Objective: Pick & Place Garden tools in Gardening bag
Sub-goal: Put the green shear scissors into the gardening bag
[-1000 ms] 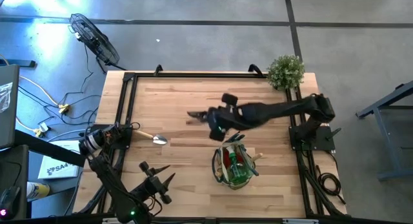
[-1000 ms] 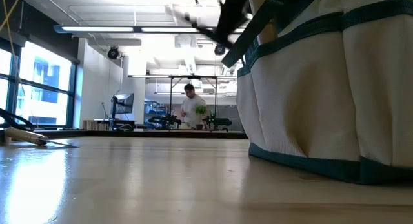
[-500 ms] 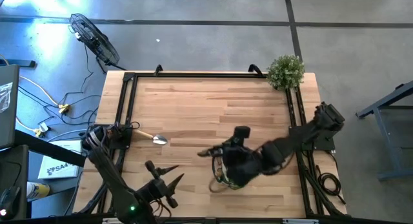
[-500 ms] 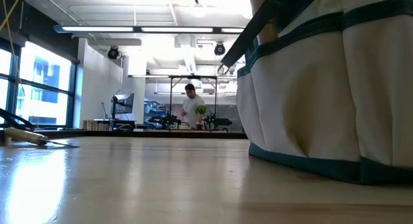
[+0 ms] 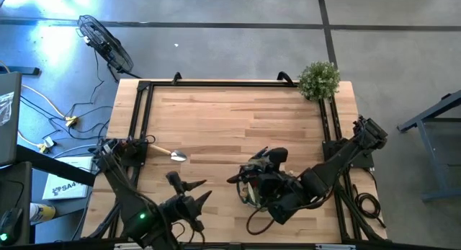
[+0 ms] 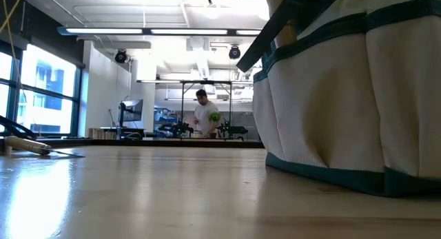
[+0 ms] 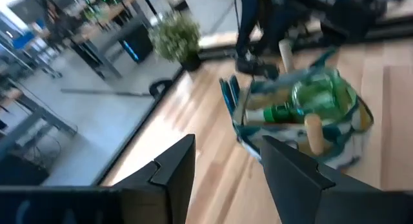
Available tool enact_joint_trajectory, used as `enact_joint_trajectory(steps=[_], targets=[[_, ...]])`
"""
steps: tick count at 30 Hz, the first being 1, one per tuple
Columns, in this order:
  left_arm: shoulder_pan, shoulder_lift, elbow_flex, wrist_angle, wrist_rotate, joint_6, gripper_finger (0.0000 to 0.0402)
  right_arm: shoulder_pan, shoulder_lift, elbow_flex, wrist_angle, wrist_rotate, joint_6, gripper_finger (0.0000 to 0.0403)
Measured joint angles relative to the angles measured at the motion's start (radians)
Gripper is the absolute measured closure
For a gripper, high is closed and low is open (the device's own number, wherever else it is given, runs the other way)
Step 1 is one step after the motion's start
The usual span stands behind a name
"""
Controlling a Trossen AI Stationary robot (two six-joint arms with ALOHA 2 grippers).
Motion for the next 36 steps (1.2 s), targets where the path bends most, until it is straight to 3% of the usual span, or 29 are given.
enact_joint_trajectory(steps=[4, 14, 23, 27, 32, 36], targets=[[0.038, 0.000, 0.000, 0.000, 0.076, 0.013, 0.0220, -0.001, 0.000, 0.000, -0.010, -0.001, 0.000, 0.0369], [0.079, 0.001, 0.000, 0.010, 0.183, 0.093, 0.0123, 0.001, 0.000, 0.000, -0.018, -0.007, 0.010, 0.0369], [0.077, 0.001, 0.000, 0.018, 0.233, 0.159, 0.0114, 0.001, 0.000, 0.001, -0.017, -0.026, 0.011, 0.0369], [0.077, 0.002, 0.000, 0.084, 0.187, 0.325, 0.0114, 0.001, 0.000, 0.001, -0.017, -0.029, 0.011, 0.0369], [0.077, 0.002, 0.000, 0.243, -0.024, 0.353, 0.0114, 0.001, 0.000, 0.001, -0.017, -0.030, 0.011, 0.0369], [0.077, 0.002, 0.000, 0.301, -0.040, 0.427, 0.0114, 0.001, 0.000, 0.001, -0.017, -0.038, 0.011, 0.0369]])
